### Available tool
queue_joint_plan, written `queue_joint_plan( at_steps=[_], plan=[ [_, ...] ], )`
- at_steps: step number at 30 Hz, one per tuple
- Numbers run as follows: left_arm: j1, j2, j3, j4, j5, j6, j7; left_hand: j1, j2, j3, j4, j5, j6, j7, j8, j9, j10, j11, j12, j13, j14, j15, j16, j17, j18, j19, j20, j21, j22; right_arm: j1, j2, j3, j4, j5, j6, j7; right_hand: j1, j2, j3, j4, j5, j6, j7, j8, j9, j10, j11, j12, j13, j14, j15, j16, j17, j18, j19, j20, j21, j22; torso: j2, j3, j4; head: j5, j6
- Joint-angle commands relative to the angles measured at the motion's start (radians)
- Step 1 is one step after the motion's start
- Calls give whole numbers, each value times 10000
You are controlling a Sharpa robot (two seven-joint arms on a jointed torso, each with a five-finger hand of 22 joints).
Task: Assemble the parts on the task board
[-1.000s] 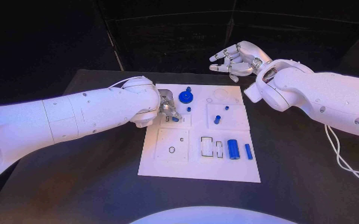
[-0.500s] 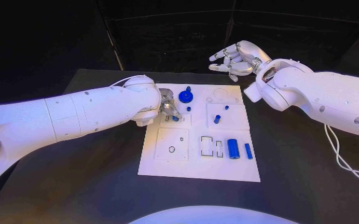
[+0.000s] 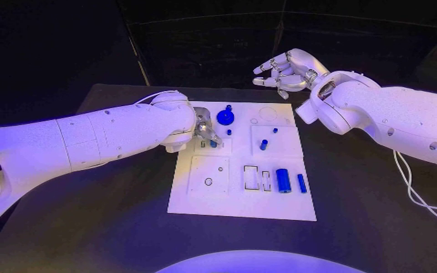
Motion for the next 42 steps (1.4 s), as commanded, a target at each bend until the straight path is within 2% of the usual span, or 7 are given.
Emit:
queue_joint_plan(
  at_steps=[1, 11, 20, 35, 38, 42],
  plan=[
    [-25, 17, -21, -59, -50, 291, -159, -155, 14, -243, 89, 42, 45, 57, -32, 10, 26, 22, 57, 26, 1038, -47, 31, 2635, -139, 55, -53, 68, 26, 19, 12, 6, 8, -21, 33, 96, -128, -16, -51, 10, 6, -64, 21, 71, -2, -58, -17, 23, -18, 200, -54, -31, -10, 83, 30, 7, -58, -14, 1, 1, 11, -15, -10],
    [-25, 73, -21, -236, -50, 213, -159, -357, -7, -1180, 462, 43, 74, 51, -32, 62, 25, 13, 81, 39, 1038, -61, 31, 2635, -143, 66, -69, 70, 60, 19, 26, 6, 9, -21, 6, 167, -211, -10, -210, 134, -84, -95, 24, 94, -4, -98, -9, 13, -60, 193, -47, -52, -15, 90, 24, 12, -118, -80, -2, -2, 9, -22, 0],
    [-26, 68, -20, -254, -50, 66, -138, -532, -134, -2280, 911, 38, 81, 34, -61, 97, 27, 3, 108, 55, 1038, -75, 31, 2635, -146, 75, -80, 69, 92, 18, 36, 5, -14, -21, -5, 194, -277, 11, -394, 265, -264, -120, 27, 125, -3, -120, -3, 28, -84, 190, -42, -73, -22, 94, 32, 16, -162, -120, -7, -3, 11, -35, -4],
    [-24, -181, 2, 144, -49, -214, -40, -289, -9, -3143, 1290, 34, 88, 9, -80, 143, 21, -20, 110, 51, 1038, -101, 31, 2635, -144, 76, -111, 47, 102, 17, 71, 5, -104, -21, 10, 202, -304, 24, -462, 317, -306, -131, 29, 135, -4, -122, 0, 39, -87, 191, -40, -74, -15, 94, 37, 18, -174, -129, -9, -3, 27, -41, 9],
    [-11, -295, 59, 270, -49, -270, -41, -259, 13, -3305, 1379, 34, 89, 6, -83, 152, 21, -22, 110, 50, 1038, -104, 31, 2635, -144, 77, -114, 43, 105, 17, 96, 5, -142, -21, 16, 206, -307, 25, -468, 322, -309, -133, 30, 136, -4, -132, 0, 29, -99, 187, -39, -89, -37, 99, 26, 18, -191, -157, -15, 2, 21, -32, 17],
    [2, -454, 290, 437, -42, -386, -51, -228, 19, -3477, 1472, 33, 75, 9, -93, 160, 2, -22, 86, 20, 1038, -107, 31, 2635, -136, 65, -118, 14, 76, 16, 110, 5, -180, -21, 21, 208, -313, 25, -480, 331, -312, -135, 30, 137, -4, -140, 1, 22, -109, 183, -39, -101, -53, 104, 15, 19, -210, -188, -4, 1, 20, -42, 37]
  ],
)
